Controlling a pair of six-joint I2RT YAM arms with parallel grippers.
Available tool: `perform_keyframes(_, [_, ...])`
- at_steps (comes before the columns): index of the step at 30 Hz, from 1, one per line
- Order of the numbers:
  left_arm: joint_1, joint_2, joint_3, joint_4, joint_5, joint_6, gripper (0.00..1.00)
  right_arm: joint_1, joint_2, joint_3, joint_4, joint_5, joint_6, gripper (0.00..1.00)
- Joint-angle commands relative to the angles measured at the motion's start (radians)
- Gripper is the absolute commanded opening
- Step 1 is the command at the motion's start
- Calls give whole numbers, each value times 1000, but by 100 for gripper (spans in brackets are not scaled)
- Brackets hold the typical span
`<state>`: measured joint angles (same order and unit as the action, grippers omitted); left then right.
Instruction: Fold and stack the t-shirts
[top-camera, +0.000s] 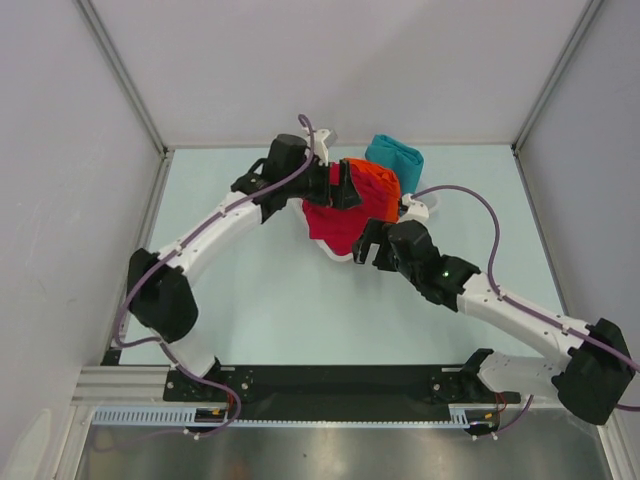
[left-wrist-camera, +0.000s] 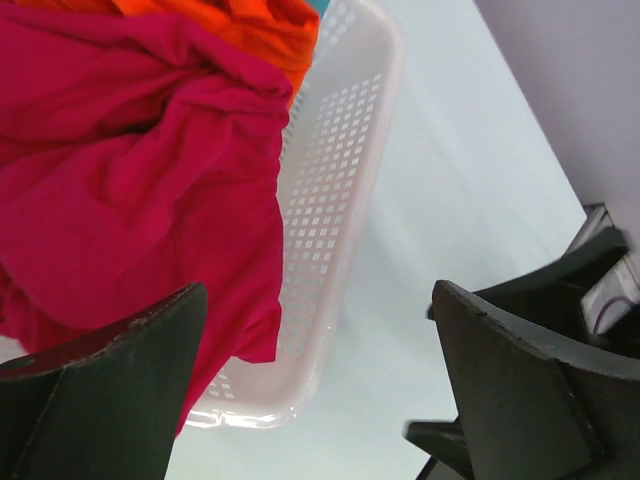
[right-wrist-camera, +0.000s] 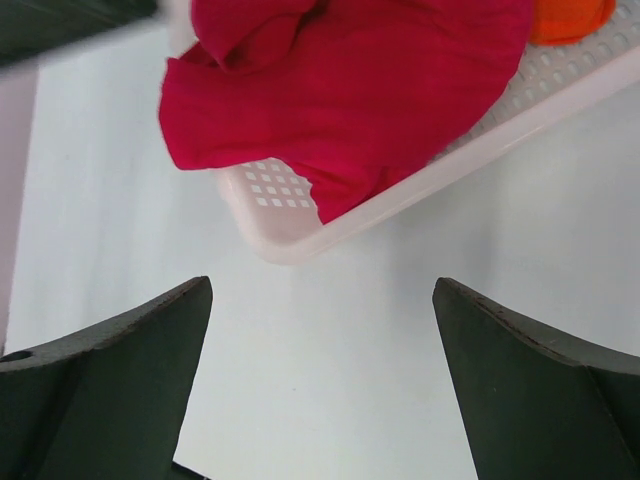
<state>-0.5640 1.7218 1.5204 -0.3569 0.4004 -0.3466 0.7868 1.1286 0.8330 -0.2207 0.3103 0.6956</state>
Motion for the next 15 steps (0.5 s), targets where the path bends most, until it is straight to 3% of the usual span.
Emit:
perform_keyframes(1, [6,-191,-9,1,-109,14,100,-4,62,-6,29,35,-30,100])
perform_keyframes(9, [16,-557,-365,30,-274,-46,100,-6,221,38,66,-36,-31,100])
perform_keyframes(15, [99,-688,-502,-14,-295,-51,100,6,356,90,93,-76,-34,100])
